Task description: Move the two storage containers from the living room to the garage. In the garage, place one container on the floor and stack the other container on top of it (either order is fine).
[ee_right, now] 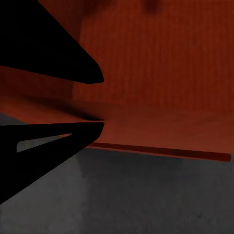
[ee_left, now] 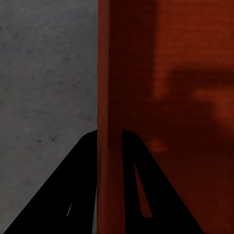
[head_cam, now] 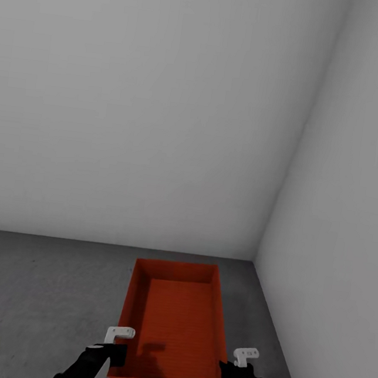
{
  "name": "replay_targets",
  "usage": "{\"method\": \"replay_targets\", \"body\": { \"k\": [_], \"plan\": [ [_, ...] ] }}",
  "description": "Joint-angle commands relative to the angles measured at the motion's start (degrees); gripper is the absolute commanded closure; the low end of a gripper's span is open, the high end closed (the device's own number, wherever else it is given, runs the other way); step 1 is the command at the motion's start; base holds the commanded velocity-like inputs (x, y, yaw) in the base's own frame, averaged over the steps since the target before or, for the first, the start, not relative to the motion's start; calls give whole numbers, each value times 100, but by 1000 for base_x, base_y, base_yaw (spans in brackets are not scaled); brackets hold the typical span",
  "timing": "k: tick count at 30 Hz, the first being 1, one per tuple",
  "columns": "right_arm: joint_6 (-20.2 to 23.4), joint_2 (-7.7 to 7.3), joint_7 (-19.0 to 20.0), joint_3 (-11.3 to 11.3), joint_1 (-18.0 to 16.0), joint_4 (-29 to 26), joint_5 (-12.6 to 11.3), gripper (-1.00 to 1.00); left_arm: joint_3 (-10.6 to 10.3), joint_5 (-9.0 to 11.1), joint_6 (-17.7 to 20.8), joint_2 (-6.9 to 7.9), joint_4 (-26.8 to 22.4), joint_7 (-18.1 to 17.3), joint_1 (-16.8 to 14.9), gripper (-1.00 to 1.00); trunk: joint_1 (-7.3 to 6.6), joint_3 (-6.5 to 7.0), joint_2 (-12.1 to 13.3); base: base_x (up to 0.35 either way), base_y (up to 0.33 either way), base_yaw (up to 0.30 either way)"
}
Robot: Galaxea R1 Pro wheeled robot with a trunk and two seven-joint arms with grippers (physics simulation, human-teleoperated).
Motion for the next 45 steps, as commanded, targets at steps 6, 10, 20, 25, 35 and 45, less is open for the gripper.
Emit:
{"method": "replay_targets", "body": {
  "k": [6, 10, 20, 25, 35, 45],
  "plan": [
    [-7, 76, 96, 115, 3, 12, -57, 100, 101, 114, -214, -5, -95, -2, -5, 100, 0, -7, -5, 0, 0, 0],
    [-7, 76, 96, 115, 3, 12, -57, 100, 100, 115, -214, -6, -96, -6, -6, 100, 0, -7, -5, 0, 0, 0],
    [-7, 76, 96, 115, 3, 12, -57, 100, 100, 114, -214, 26, -101, 17, -6, 100, 0, -7, -5, 145, -57, 0],
    [-7, 76, 96, 115, 3, 12, -57, 100, 100, 114, -214, 24, -99, 11, -6, 100, 0, -8, -5, 24, -10, 0],
    [-7, 76, 96, 115, 3, 12, -66, 100, 100, 114, -214, 6, -97, 12, -6, 100, 0, -81, -5, 2, -1, 0],
    [-4, 76, 96, 121, 3, 12, -69, 100, 100, 114, -214, -5, -95, 19, -6, 100, 0, -173, -5, 0, 0, 0]
  ]
}}
